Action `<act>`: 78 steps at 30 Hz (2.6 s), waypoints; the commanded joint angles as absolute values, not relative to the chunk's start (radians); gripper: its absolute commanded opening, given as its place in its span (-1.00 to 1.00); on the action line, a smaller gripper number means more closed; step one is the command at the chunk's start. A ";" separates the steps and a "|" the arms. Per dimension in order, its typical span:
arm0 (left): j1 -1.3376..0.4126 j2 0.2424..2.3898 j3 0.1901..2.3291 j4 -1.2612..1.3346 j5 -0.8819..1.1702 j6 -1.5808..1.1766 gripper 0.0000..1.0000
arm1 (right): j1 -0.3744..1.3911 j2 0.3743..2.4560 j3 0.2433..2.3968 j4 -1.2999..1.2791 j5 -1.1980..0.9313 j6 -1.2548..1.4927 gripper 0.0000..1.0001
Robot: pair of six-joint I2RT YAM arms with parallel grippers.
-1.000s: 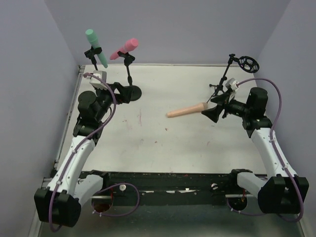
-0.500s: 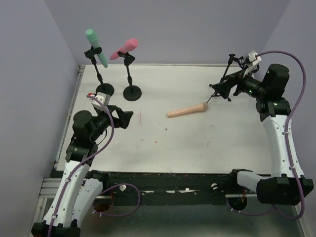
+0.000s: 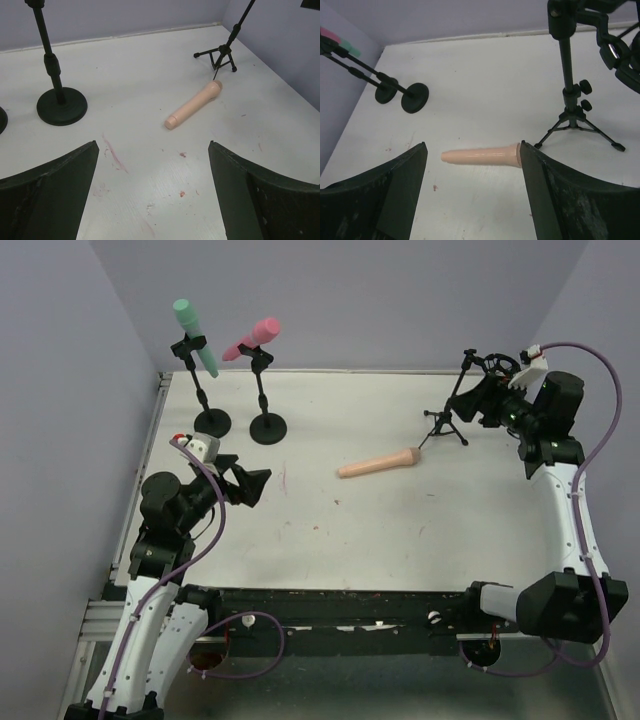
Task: Attach the microphones to the stand
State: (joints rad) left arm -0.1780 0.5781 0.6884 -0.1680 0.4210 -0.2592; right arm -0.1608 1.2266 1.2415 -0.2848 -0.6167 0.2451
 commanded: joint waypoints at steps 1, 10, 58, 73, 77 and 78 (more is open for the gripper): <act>-0.175 0.569 0.686 -0.181 0.448 -0.268 0.97 | -0.161 1.258 1.189 -0.198 -0.515 0.253 0.65; -0.173 0.581 0.683 -0.184 0.440 -0.265 0.97 | -0.126 1.368 1.065 0.067 -0.384 0.052 0.64; -0.173 0.611 0.678 -0.187 0.425 -0.244 0.97 | 0.000 1.585 1.149 0.570 -0.127 -0.201 -0.96; -0.173 0.589 0.683 -0.187 0.420 -0.229 0.97 | 0.087 1.390 1.420 -0.196 -0.894 -0.141 -0.99; -0.173 0.572 0.675 -0.186 0.388 -0.218 0.97 | 0.211 1.355 1.388 -0.379 -1.026 -0.268 -0.98; -0.173 0.571 0.675 -0.186 0.381 -0.215 0.97 | 0.234 1.351 1.370 -0.400 -1.051 -0.285 -0.98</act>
